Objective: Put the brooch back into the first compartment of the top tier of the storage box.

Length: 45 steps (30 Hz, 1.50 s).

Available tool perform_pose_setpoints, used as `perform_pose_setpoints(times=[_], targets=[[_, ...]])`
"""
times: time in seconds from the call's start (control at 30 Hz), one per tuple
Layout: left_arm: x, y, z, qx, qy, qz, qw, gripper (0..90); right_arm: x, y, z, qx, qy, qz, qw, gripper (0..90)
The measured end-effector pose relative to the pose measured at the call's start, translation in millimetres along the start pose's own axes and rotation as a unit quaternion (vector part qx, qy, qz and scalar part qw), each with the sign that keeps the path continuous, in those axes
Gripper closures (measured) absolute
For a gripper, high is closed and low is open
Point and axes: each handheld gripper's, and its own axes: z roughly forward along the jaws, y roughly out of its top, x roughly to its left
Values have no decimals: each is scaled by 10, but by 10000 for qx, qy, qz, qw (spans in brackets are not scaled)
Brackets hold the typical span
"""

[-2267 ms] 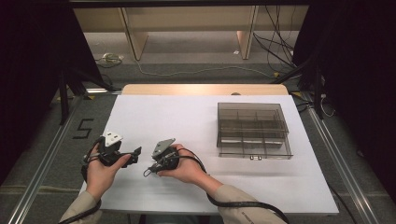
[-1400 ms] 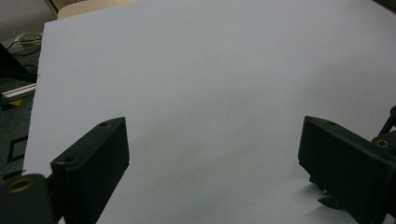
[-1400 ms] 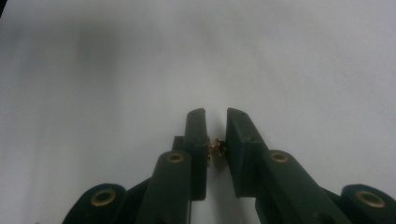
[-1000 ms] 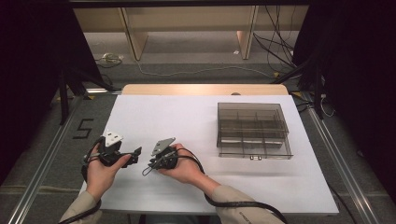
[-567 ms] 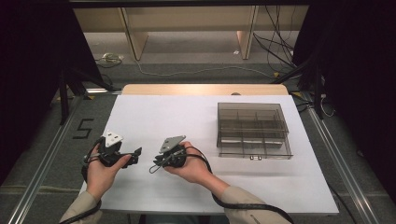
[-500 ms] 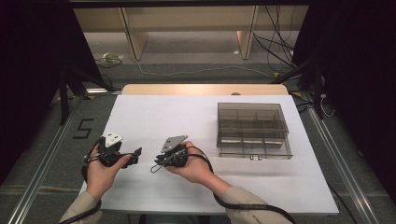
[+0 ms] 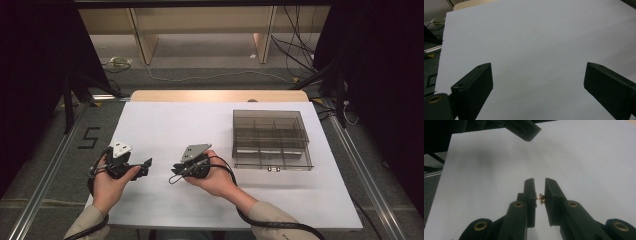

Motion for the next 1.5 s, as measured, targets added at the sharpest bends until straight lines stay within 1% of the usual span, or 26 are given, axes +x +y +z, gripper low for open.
perform_pose_setpoints(times=[0.33,0.53,0.73,0.8,0.83,0.93,1.13,1.23,1.27,1.5], targets=[[-9,1,-1,8,-5,26,10000,84,-1,-15,-143,-96,-91,41,9999,808],[-15,3,-3,12,-12,47,10000,84,19,-23,-216,-114,-106,32,9999,808],[-20,5,1,15,-16,53,10000,84,10,-34,-289,-140,-130,4,9998,808],[-20,5,2,19,-17,55,10000,84,13,-35,-314,-139,-135,41,9998,808],[-21,4,2,23,-14,58,10000,84,5,-36,-323,-154,-129,0,9998,808],[-23,6,2,13,-16,54,10000,84,6,-42,-356,-164,-147,38,9998,808],[-25,7,3,10,-16,56,10000,84,2,-58,-404,-202,-148,13,9997,808],[-25,7,3,17,-18,62,10000,84,1,-67,-438,-207,-146,52,9997,808],[-26,6,4,16,-17,58,10000,84,-3,-71,-448,-215,-164,24,9996,808],[-29,9,5,28,-13,71,10000,84,-7,-94,-528,-218,-184,31,9996,808]])
